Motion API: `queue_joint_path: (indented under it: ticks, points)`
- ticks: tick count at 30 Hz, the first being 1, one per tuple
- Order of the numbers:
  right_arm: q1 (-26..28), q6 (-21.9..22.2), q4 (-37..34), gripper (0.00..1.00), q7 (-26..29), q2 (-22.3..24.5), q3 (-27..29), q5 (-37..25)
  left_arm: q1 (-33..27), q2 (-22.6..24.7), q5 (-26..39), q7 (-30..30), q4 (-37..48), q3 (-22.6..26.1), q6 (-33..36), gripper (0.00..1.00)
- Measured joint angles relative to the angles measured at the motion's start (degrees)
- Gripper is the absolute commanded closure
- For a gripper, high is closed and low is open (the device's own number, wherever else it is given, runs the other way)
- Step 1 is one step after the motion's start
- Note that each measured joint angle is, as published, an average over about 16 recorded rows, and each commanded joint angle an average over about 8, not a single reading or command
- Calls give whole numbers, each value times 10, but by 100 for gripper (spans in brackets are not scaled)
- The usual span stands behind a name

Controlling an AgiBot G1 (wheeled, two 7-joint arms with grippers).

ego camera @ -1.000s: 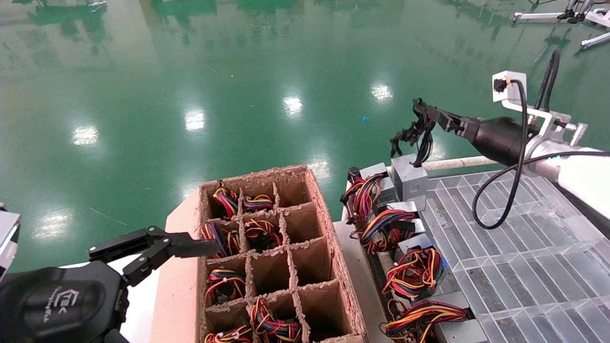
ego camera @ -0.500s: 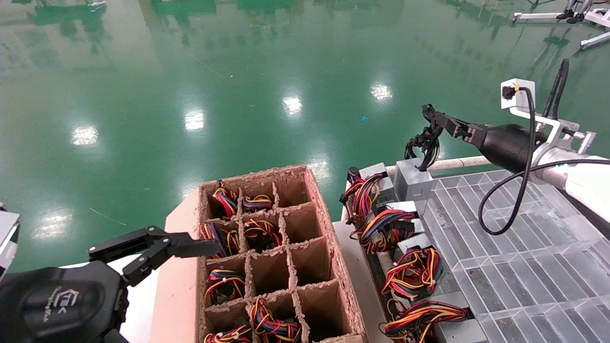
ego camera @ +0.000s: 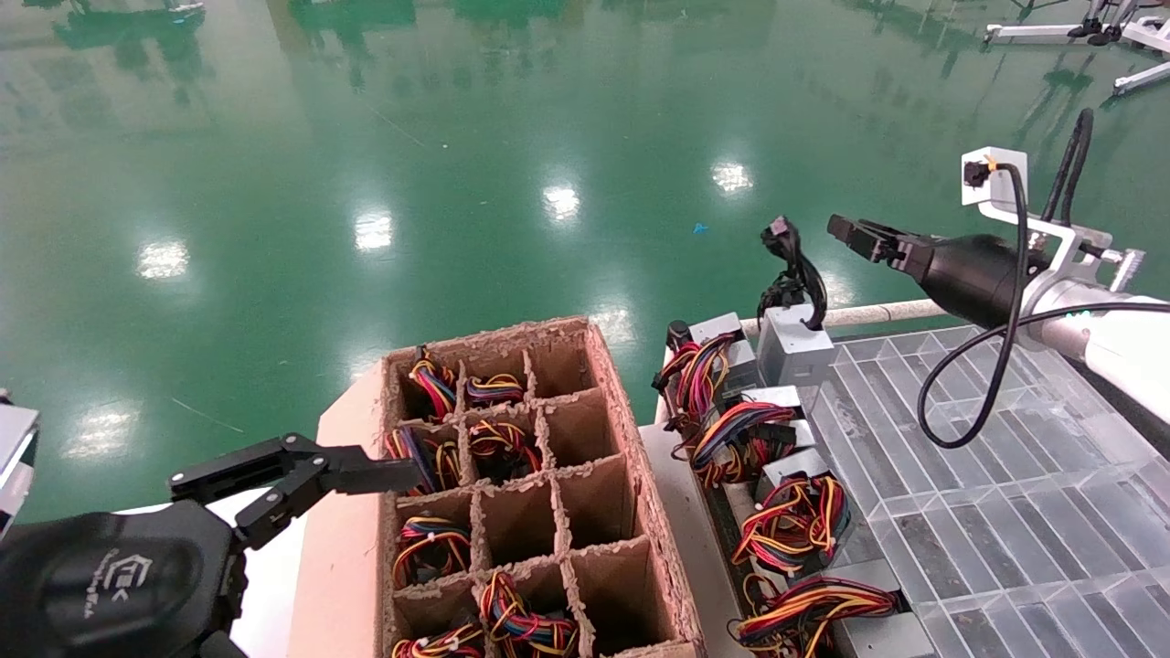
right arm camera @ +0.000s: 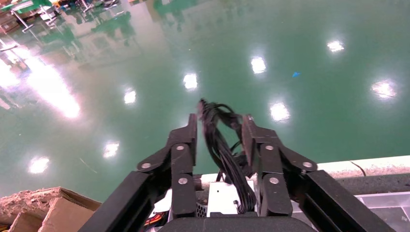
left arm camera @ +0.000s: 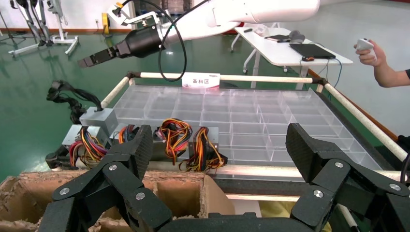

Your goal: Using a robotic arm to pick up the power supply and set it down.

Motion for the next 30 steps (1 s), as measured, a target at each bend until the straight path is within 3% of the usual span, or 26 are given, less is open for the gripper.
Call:
queue_joint_path:
  ticks: [14, 30]
  points:
    - [-10, -46, 48, 0, 4, 7, 14, 0, 0, 0, 0, 0, 0, 0, 0, 0]
    - [-103, -141, 220, 0, 11, 69, 95, -12, 0, 0, 0, 0, 0, 0, 0, 0]
